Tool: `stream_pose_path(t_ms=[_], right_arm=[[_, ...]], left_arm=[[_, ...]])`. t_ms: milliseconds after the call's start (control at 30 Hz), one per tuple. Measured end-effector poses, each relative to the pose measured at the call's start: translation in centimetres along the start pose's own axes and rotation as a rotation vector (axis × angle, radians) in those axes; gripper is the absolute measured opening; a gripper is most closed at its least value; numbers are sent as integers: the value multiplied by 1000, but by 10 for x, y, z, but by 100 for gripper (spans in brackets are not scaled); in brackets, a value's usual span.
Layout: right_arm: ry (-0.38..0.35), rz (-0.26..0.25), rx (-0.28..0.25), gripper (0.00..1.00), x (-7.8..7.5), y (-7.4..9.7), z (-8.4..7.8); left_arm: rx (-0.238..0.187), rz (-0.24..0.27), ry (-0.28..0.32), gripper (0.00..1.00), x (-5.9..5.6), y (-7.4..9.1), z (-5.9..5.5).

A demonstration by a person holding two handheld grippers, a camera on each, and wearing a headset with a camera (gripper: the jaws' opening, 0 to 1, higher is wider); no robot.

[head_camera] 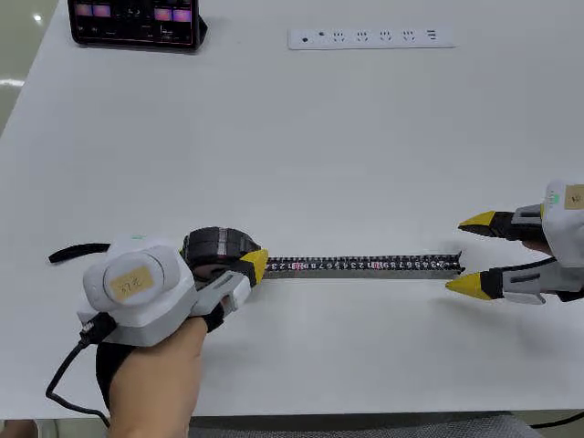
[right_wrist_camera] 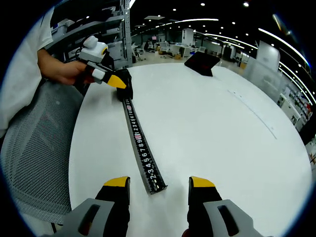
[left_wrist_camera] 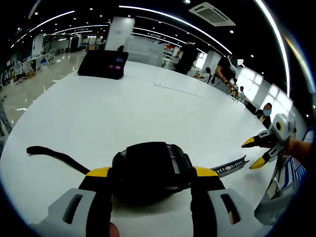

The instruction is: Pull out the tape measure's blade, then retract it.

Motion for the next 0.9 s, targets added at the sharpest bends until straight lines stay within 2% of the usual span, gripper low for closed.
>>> stream_pose_path(t_ms=[433, 633, 900], right_arm=[[101, 98, 82, 29, -1, -8, -7], [137, 115, 101, 21, -2, -11, -10], [165, 130, 124, 16, -1, -14, -14]], left_arm=[[1, 0, -2, 59, 0, 0, 0], [2, 0, -1, 59, 0, 1, 0], [3, 0, -1, 60, 0, 1, 0]])
Point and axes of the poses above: the centre of the closed fingertips' face, and the gripper's own axes: y roughly backward along the fingers, x roughly to its left, z roughly out of its top, the point moved 3 cm from there along y, roughly backward along the fingers, and after that the axes turned 1 degree about y, right-handed, at the moved point
